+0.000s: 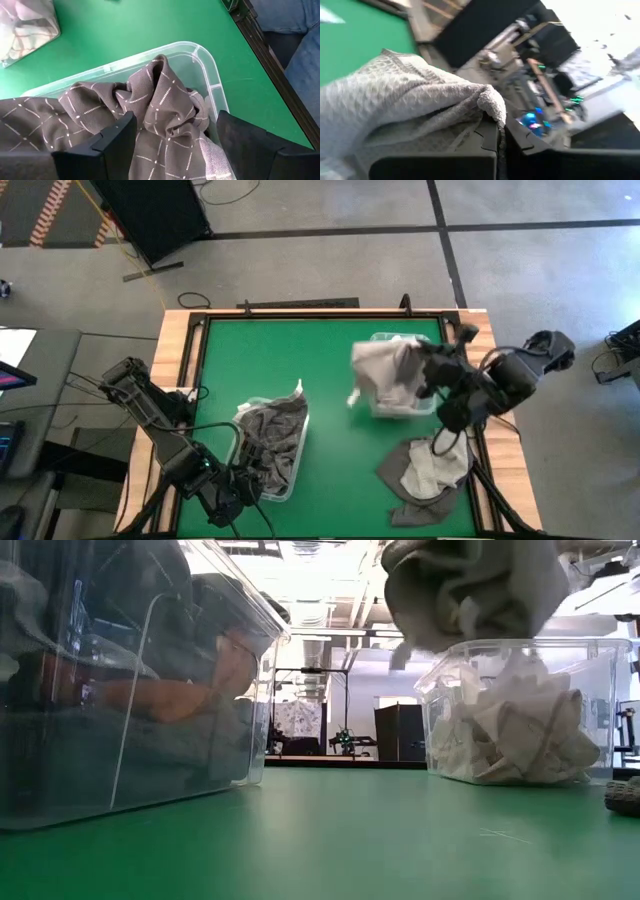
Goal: Sort towels by color in basket
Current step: Put the gray towel into the top transparent bin
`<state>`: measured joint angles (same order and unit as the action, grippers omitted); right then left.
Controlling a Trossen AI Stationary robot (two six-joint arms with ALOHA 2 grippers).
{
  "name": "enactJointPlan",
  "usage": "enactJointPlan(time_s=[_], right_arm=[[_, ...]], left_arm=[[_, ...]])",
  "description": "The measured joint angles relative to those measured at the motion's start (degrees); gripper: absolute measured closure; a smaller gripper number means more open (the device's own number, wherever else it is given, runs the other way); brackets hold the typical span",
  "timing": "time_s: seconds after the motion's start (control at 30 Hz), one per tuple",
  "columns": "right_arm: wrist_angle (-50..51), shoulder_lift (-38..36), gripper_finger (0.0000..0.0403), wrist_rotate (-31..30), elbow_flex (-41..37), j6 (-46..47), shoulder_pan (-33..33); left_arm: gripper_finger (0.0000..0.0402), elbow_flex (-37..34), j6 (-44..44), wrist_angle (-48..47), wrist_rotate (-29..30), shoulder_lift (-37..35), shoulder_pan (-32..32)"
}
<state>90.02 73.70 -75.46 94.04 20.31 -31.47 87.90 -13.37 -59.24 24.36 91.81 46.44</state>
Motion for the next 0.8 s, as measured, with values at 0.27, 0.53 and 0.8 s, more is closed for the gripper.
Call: enactJointPlan(time_s=[0.27, 0.53, 0.8], right_arm=[[0.0, 0.0, 0.0377, 2.0, 0.8, -1.7, 9.2], [-3.2, -0.4, 0.0377, 7.7, 0.8, -3.7, 4.1], [-7.3, -3.7, 0.0377, 17.1, 0.8, -4.7, -12.6]], left_arm=[[0.0138, 0.0, -0.4, -0.3, 0.1, 0.0, 0.3], [0.0138, 0.0, -1.7, -1.5, 0.3, 0.0, 0.9], [0.0138, 0.0, -1.9, -1.5, 0.4, 0.0, 0.9]])
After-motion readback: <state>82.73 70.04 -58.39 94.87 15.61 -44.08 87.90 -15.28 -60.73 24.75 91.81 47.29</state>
